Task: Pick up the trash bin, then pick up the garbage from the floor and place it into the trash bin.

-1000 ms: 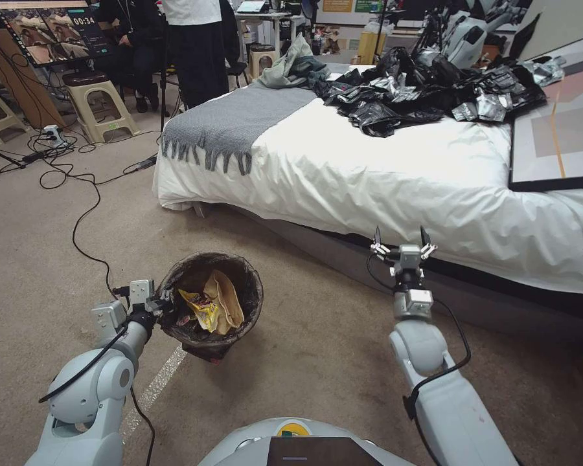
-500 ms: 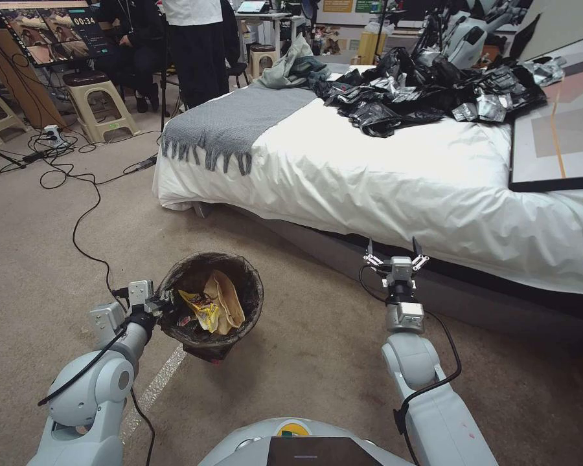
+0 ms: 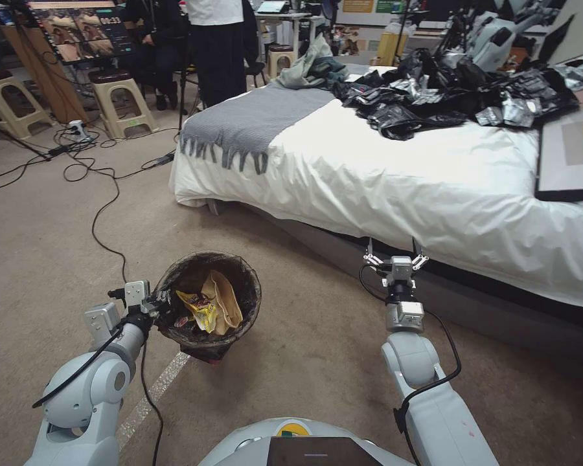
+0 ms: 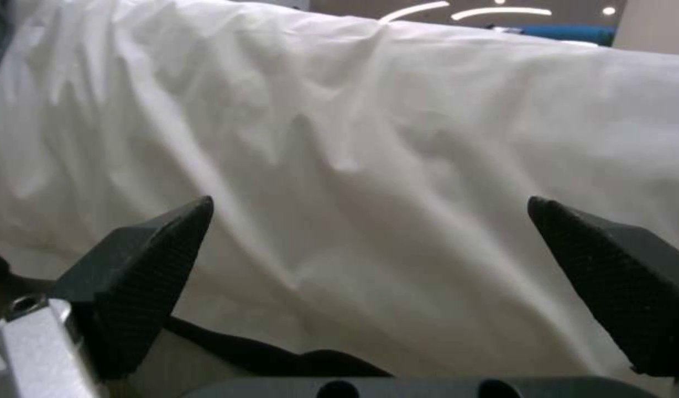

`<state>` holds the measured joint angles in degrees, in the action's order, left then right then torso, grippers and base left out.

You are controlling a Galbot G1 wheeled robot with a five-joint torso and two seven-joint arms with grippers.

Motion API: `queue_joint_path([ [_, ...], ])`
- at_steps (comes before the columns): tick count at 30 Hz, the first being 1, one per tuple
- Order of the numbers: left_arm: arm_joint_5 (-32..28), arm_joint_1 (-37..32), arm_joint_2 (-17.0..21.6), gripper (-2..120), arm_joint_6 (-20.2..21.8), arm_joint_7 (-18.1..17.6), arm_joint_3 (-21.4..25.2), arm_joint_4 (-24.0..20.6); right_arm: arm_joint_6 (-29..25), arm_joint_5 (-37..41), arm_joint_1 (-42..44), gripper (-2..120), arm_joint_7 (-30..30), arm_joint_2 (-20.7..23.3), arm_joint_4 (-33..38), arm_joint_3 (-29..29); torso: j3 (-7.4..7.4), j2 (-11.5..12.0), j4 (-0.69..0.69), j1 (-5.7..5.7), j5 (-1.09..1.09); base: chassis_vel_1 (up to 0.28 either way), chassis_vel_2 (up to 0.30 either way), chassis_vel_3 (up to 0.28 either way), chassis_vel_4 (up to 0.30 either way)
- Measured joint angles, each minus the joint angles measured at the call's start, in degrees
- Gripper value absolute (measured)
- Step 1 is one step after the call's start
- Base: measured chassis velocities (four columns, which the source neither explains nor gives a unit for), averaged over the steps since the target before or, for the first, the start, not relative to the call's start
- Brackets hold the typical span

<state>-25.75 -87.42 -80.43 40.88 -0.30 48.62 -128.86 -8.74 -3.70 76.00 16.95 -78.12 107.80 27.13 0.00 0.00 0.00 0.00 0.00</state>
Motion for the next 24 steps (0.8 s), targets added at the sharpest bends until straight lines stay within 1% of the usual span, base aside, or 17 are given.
queue_joint_path([
  [5, -0.3, 0.08, -0.03, 5, 0.28, -0.31, 0.04, -0.03, 0.02, 0.11, 0.01, 100, 0.0, -0.03, -0.07, -0.08, 0.0, 0.0, 0.0, 0.0, 0.0, 0.074, 0.075, 0.07, 0.088],
  [8, -0.41, 0.09, -0.05, 5, 0.28, -0.34, 0.14, -0.06, 0.02, 0.12, 0.01, 100, 0.0, -0.09, -0.16, -0.19, 0.0, 0.01, -0.02, 0.0, 0.0, 0.11, 0.104, 0.084, 0.1],
  [24, -0.6, 0.33, 0.07, 5, 0.22, -0.23, 0.49, 0.54, 0.28, 0.19, -0.42, 100, -0.02, -0.25, -0.53, -0.51, 0.0, 0.0, 0.0, 0.0, 0.0, 0.119, 0.121, 0.113, 0.117],
])
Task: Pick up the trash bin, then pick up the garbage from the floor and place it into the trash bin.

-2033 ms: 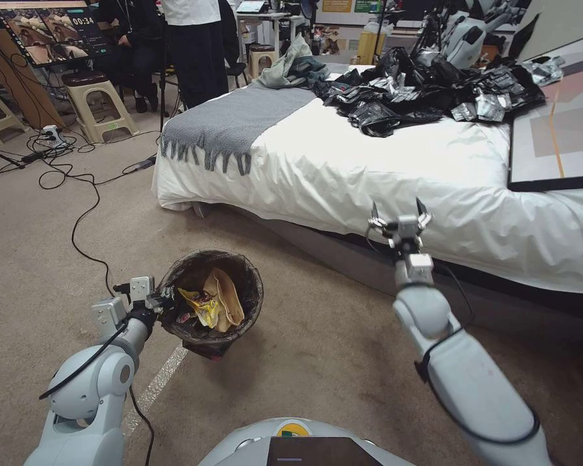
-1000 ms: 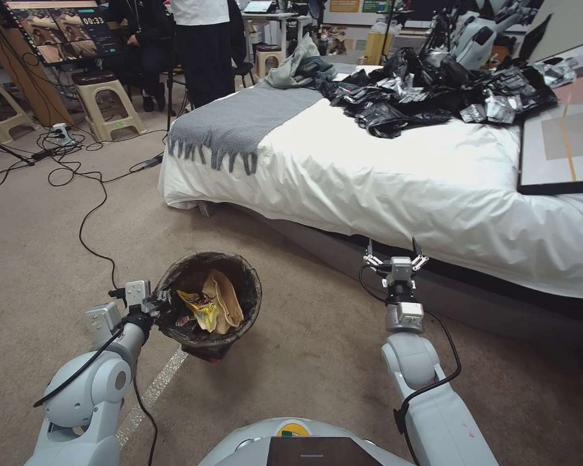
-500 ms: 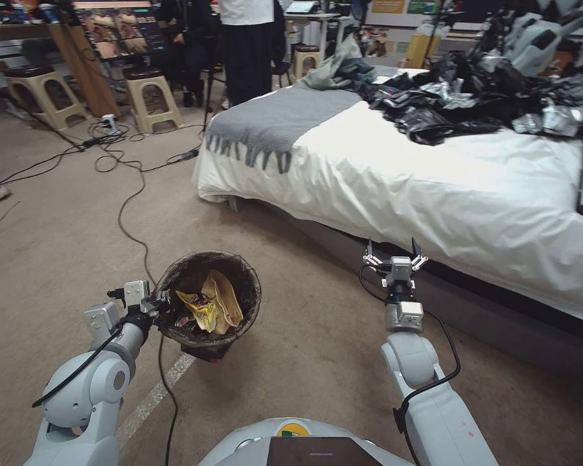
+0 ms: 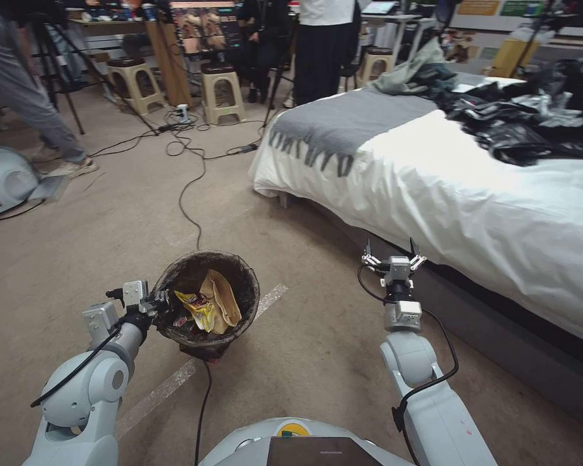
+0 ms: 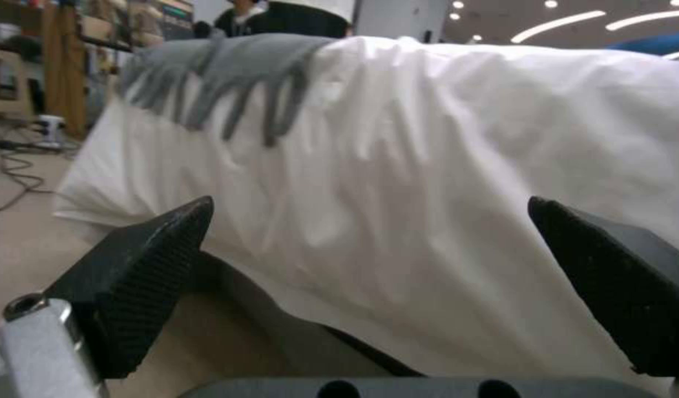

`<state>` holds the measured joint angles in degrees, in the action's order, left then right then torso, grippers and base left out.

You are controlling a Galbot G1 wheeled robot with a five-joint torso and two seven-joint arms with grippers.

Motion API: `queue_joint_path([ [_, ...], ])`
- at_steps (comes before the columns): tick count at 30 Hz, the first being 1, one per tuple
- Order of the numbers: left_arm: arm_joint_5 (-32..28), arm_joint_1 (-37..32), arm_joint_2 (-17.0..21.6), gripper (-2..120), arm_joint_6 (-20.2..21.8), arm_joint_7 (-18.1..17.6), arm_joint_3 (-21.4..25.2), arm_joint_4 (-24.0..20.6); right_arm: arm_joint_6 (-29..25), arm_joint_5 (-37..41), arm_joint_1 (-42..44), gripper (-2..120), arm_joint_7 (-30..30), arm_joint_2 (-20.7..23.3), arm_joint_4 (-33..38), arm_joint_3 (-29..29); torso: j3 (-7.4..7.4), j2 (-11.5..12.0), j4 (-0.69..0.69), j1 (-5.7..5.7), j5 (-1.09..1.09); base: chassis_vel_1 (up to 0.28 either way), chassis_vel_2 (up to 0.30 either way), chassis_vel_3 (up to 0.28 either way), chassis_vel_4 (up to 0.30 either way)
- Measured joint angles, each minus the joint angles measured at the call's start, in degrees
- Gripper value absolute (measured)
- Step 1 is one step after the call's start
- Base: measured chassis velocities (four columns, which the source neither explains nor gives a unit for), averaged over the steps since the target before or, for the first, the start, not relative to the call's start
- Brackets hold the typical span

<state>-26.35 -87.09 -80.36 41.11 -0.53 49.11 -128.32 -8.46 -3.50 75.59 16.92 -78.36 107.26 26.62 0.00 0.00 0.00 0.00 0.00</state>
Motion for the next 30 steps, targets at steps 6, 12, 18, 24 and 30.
queue_joint_path([
  [6, 0.09, 0.05, 0.02, 5, -0.29, 0.28, 0.02, 0.14, 0.08, 0.02, -0.2, 100, -0.01, -0.31, -0.35, -0.17, 0.0, 0.0, -0.01, 0.0, 0.0, 0.117, 0.126, 0.12, 0.119],
  [12, 0.77, 0.13, 0.1, 5, -1.38, 0.99, 0.04, 0.43, 0.04, 0.02, -0.01, 100, -0.06, -0.5, -0.38, -0.18, 0.0, 0.0, -0.04, 0.0, 0.0, 0.079, 0.103, 0.091, 0.079],
  [18, 0.39, 1.23, 0.72, 5, -1.92, 0.77, 0.06, 0.59, -0.05, -0.02, 0.26, 100, -0.1, -0.63, -0.4, -0.15, 0.0, 0.0, 0.01, 0.0, 0.0, 0.009, 0.008, 0.008, 0.008],
  [24, -8.49, 6.21, 4.88, 5, 0.92, -6.74, -0.17, 0.7, -0.17, -0.31, 0.94, 100, -0.1, -0.84, -0.35, -0.56, 0.0, 0.0, 0.0, 0.0, 0.0, 0.0, 0.0, 0.0, 0.0],
  [30, -15.49, 13.63, 10.12, 5, 0.96, -11.6, -0.97, 5.93, -0.27, -0.43, 1.04, 100, -0.16, -0.81, -0.28, -0.9, 0.0, 0.0, 0.0, 0.0, 0.01, 0.0, 0.0, 0.0, 0.0],
])
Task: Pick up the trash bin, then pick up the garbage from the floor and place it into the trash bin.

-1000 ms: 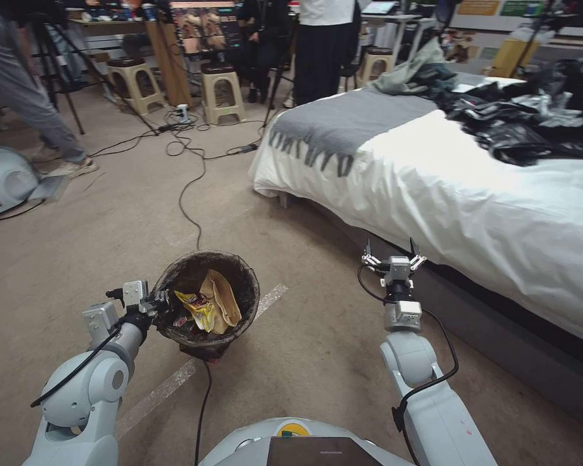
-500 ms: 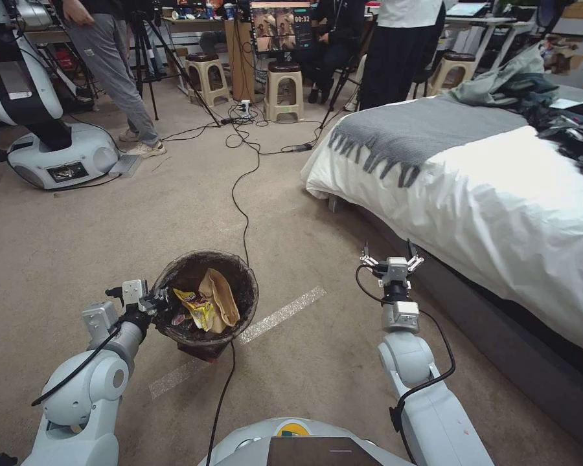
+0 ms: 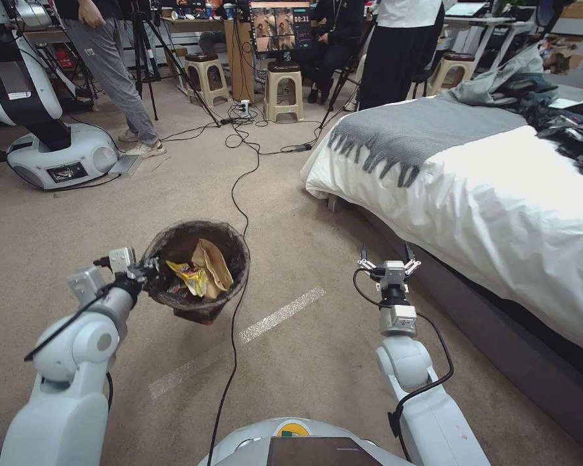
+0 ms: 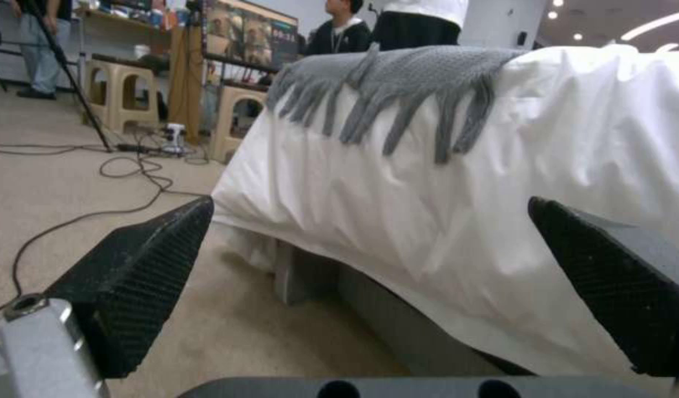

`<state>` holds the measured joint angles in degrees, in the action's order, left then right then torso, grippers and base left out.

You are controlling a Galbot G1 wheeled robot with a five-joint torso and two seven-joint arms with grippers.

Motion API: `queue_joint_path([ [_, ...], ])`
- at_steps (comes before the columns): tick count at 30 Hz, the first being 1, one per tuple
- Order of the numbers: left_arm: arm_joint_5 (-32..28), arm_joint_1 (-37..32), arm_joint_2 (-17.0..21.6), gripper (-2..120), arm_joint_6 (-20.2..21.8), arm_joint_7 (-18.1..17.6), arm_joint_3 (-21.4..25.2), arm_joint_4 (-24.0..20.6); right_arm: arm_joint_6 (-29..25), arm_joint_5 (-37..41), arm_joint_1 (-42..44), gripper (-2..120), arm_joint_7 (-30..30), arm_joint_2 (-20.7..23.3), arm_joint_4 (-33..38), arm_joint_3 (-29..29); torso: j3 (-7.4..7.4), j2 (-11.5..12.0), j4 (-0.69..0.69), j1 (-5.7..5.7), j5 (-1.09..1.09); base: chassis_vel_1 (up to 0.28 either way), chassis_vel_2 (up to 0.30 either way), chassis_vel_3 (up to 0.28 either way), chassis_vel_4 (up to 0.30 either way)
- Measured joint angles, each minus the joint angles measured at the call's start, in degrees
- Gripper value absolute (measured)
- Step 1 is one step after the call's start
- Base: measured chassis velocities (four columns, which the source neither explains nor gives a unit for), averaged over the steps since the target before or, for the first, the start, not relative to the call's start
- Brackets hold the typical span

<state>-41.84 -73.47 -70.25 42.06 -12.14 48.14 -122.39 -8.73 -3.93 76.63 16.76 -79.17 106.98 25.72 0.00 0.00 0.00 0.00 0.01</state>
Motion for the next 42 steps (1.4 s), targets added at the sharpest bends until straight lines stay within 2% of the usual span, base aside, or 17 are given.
queue_joint_path([
  [2, -2.6, 3.81, 1.52, 5, 0.0, -1.92, -0.76, 3.92, -0.01, -0.1, 0.0, 100, -0.02, -0.02, 0.01, -0.24, 0.0, 0.0, 0.0, 0.0, 0.0, 0.0, 0.0, 0.0, 0.0],
  [4, -3.15, 4.65, 1.82, 5, 0.01, -2.31, -0.92, 4.88, -0.02, -0.13, 0.03, 100, -0.03, -0.02, 0.01, -0.31, 0.0, 0.0, 0.0, 0.0, 0.0, 0.0, 0.0, 0.0, 0.0],
  [5, -4.15, 6.94, 2.49, 5, 0.03, -3.53, -1.36, 7.55, -0.02, -0.25, 0.19, 100, -0.04, -0.03, 0.0, -0.42, 0.0, 0.0, 0.0, 0.0, 0.01, 0.0, 0.0, 0.0, 0.0],
  [9, -5.47, 9.03, 3.24, 5, 0.03, -4.49, -1.66, 10.38, -0.04, -0.35, 0.42, 100, -0.06, 0.01, 0.01, -0.46, 0.0, 0.0, 0.01, 0.0, 0.0, 0.0, 0.0, 0.0, 0.0],
  [11, -7.12, 11.05, 4.02, 5, 0.03, -5.27, -1.93, 13.54, -0.06, -0.46, 0.55, 100, -0.09, 0.03, -0.04, -0.46, 0.0, 0.0, -0.01, 0.0, 0.0, 0.0, 0.0, 0.0, 0.0],
  [12, -8.4, 12.53, 4.47, 5, 0.04, -6.07, -2.26, 16.51, -0.07, -0.5, 0.54, 100, -0.09, -0.02, -0.14, -0.49, 0.0, 0.0, 0.0, 0.0, 0.0, 0.0, 0.0, 0.0, 0.0],
  [13, -8.4, 12.53, 4.47, 5, 0.04, -6.07, -2.26, 16.51, -0.07, -0.5, 0.54, 100, -0.09, -0.02, -0.14, -0.49, 0.0, 0.0, 0.0, 0.0, 0.0, 0.0, 0.0, 0.0, 0.0],
  [15, -8.93, 13.58, 4.82, 5, 0.04, -6.46, -2.4, 19.94, -0.06, -0.52, 0.34, 100, -0.08, -0.09, -0.32, -0.78, 0.0, 0.0, 0.0, 0.0, 0.0, 0.0, 0.0, 0.0, 0.0],
  [19, -9.07, 13.9, 4.91, 5, 0.05, -6.67, -2.29, 22.56, -0.03, -0.54, 0.0, 100, -0.09, -0.19, -0.6, -1.41, 0.0, 0.0, -0.01, 0.0, 0.0, 0.0, 0.0, 0.0, 0.0],
  [24, -9.25, 14.1, 4.15, 5, 0.07, -7.02, -2.06, 28.11, 0.02, -0.84, -0.24, 100, -0.11, -0.47, -1.2, -2.33, 0.0, 0.0, -0.02, 0.0, 0.0, 0.0, 0.0, 0.0, 0.0],
  [33, -8.46, 13.48, 2.42, 5, 0.14, -7.22, -2.06, 31.71, 0.09, -0.85, 0.07, 100, -0.15, -0.2, -1.31, -2.35, 0.0, 0.0, 0.0, 0.0, -0.01, 0.0, 0.0, 0.0, 0.0],
  [42, -6.98, 13.12, 1.54, 5, 0.09, -6.63, -2.03, 33.06, 0.17, -0.91, 0.02, 100, -0.15, -0.34, -1.45, -2.83, -0.01, 0.0, -0.01, 0.0, -0.03, 0.0, 0.0, 0.0, 0.0],
])
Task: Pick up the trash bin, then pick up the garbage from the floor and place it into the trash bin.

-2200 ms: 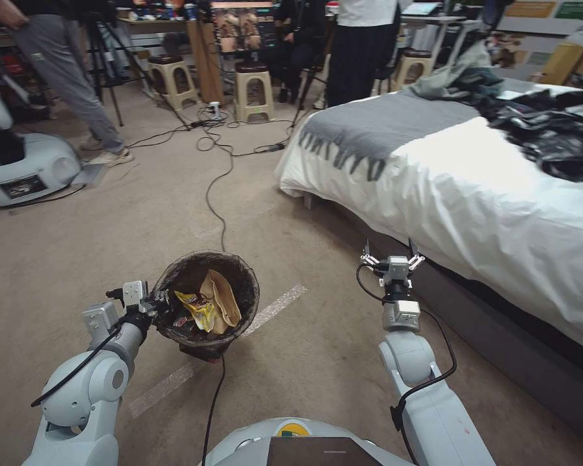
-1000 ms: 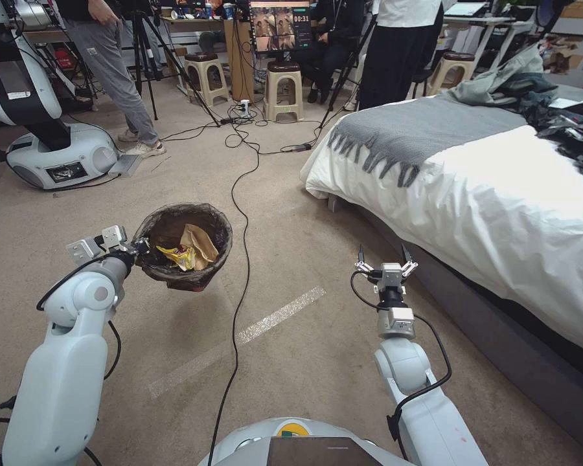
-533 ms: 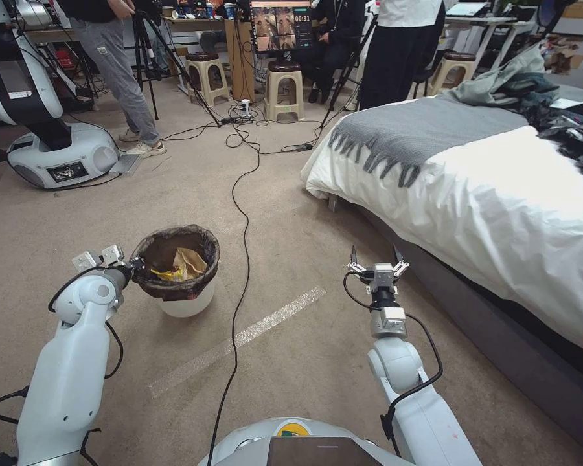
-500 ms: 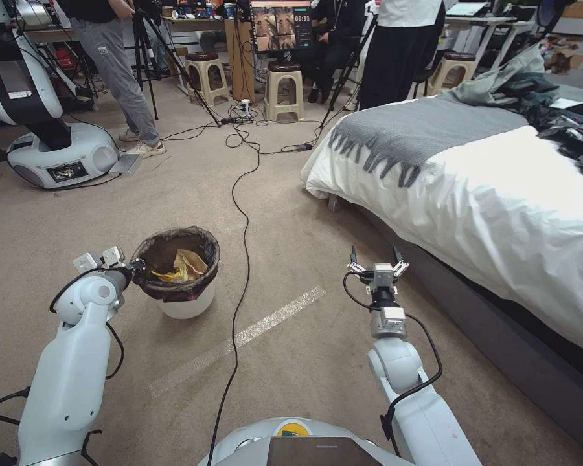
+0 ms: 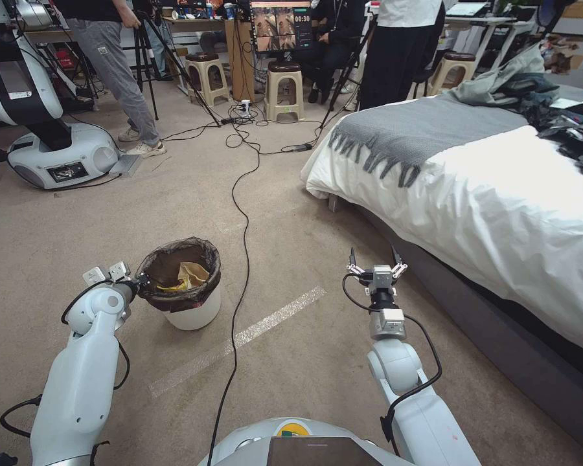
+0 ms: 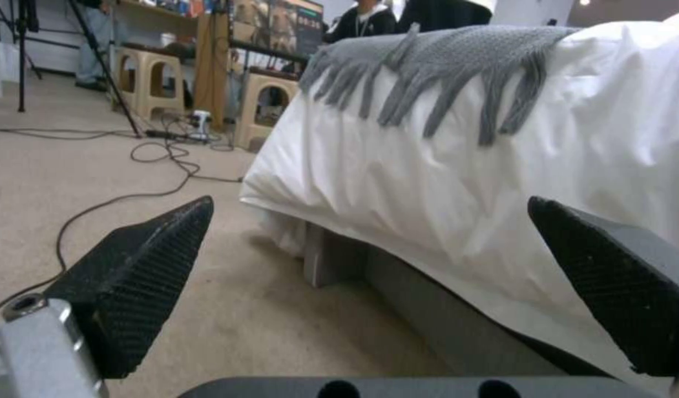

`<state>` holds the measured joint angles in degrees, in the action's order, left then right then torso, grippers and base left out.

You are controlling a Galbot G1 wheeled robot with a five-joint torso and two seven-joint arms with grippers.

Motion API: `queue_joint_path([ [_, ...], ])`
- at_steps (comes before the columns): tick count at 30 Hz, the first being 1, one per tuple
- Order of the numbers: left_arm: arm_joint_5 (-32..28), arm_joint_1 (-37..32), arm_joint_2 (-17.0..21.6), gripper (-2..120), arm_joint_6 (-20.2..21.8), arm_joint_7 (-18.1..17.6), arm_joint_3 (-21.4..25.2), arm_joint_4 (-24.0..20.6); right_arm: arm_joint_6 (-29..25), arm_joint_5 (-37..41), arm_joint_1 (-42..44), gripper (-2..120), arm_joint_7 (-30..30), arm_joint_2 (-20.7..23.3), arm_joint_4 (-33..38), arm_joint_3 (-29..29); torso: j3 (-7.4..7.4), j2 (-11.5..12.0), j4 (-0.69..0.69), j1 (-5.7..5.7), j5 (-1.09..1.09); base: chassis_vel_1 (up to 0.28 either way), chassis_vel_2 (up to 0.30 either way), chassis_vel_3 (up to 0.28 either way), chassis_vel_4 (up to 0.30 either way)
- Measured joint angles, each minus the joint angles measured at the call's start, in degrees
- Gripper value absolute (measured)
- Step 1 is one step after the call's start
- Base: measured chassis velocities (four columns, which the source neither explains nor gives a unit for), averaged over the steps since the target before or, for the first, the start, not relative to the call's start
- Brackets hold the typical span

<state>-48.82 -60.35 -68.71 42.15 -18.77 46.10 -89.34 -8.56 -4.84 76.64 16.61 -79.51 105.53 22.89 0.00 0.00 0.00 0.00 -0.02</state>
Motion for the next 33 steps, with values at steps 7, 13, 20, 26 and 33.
queue_joint_path([
  [7, 3.56, -0.53, 0.16, 15, 0.01, 2.07, 0.05, -1.6, 0.03, -0.05, 0.06, 100, 0.01, 0.02, -0.06, -0.02, 0.0, 0.0, 0.01, 0.0, 0.04, 0.0, 0.0, 0.0, 0.0],
  [13, 4.21, -0.71, 0.6, 33, 0.01, 2.41, 0.16, -3.87, 0.17, 0.09, -0.19, 100, 0.01, 0.13, -0.12, -0.02, 0.0, 0.0, 0.01, 0.0, 0.03, 0.0, 0.0, 0.0, 0.0],
  [20, 5.99, -1.59, 0.77, 58, 0.01, 2.98, 0.53, -7.77, 0.28, 0.33, -0.55, 100, 0.03, 0.25, -0.23, -0.03, 0.0, 0.0, 0.01, 0.0, 0.03, 0.0, 0.0, 0.0, 0.0],
  [26, 8.73, -2.75, 1.66, 80, -0.01, 3.65, 1.75, -16.77, 0.33, 0.48, -0.54, 100, 0.09, 0.38, -0.2, -0.03, 0.0, 0.0, 0.01, 0.0, 0.01, 0.0, 0.0, 0.0, 0.0],
  [33, 18.4, -10.14, 2.04, 100, -5.25, 11.35, 4.35, -32.81, -0.16, 2.72, -0.69, 100, 0.8, 0.22, 0.3, 0.4, 0.0, 0.0, -0.01, 0.0, -0.01, 0.0, 0.0, 0.0, 0.0],
])
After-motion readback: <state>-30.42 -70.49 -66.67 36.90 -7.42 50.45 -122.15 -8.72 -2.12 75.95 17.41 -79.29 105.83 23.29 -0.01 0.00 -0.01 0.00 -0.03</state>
